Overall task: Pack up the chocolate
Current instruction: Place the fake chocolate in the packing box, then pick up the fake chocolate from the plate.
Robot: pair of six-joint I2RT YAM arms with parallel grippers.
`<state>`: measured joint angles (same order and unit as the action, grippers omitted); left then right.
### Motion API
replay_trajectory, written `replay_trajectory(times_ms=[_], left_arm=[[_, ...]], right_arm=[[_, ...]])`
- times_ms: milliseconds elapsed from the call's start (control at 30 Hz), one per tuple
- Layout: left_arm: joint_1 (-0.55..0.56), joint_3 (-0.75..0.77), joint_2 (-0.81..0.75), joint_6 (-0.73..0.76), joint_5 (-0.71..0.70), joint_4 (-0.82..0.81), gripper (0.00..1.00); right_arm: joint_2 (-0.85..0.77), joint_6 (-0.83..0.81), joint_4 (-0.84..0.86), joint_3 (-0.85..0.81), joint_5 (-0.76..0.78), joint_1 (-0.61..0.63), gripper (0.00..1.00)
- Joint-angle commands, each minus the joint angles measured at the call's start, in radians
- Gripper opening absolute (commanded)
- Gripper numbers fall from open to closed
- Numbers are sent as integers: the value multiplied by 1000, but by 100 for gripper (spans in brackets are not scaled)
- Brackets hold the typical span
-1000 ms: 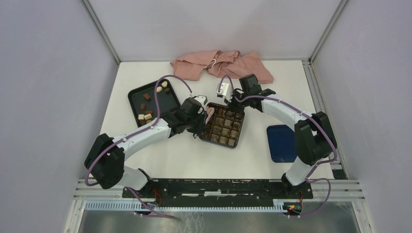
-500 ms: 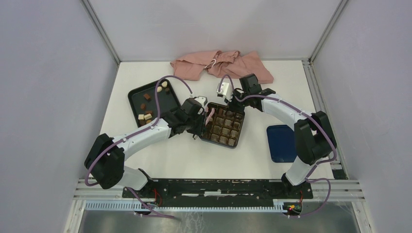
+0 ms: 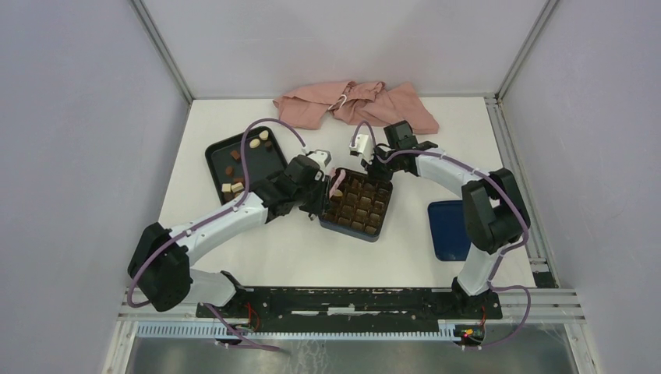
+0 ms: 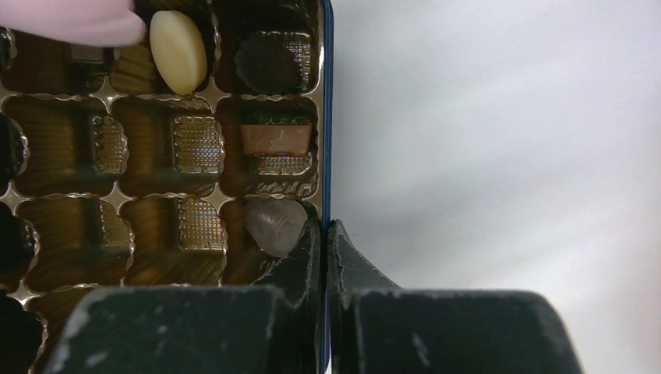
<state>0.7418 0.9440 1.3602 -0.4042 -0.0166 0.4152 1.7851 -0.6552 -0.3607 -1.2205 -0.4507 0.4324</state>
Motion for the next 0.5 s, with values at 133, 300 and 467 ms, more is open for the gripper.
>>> replay_trajectory(times_ms=[133,300,467], left_arm=[[-33,27,-63,-4,12,-13,39],[-118,5,-99,7,80,5,39],[-259,17,-130,50,148,58,39]], right_arm=[[77,26,-4,-74,-100,-23,2],[72,29,-18,-87,-113,-38,26],[-6,3,-31,-87,-103,-72,47]])
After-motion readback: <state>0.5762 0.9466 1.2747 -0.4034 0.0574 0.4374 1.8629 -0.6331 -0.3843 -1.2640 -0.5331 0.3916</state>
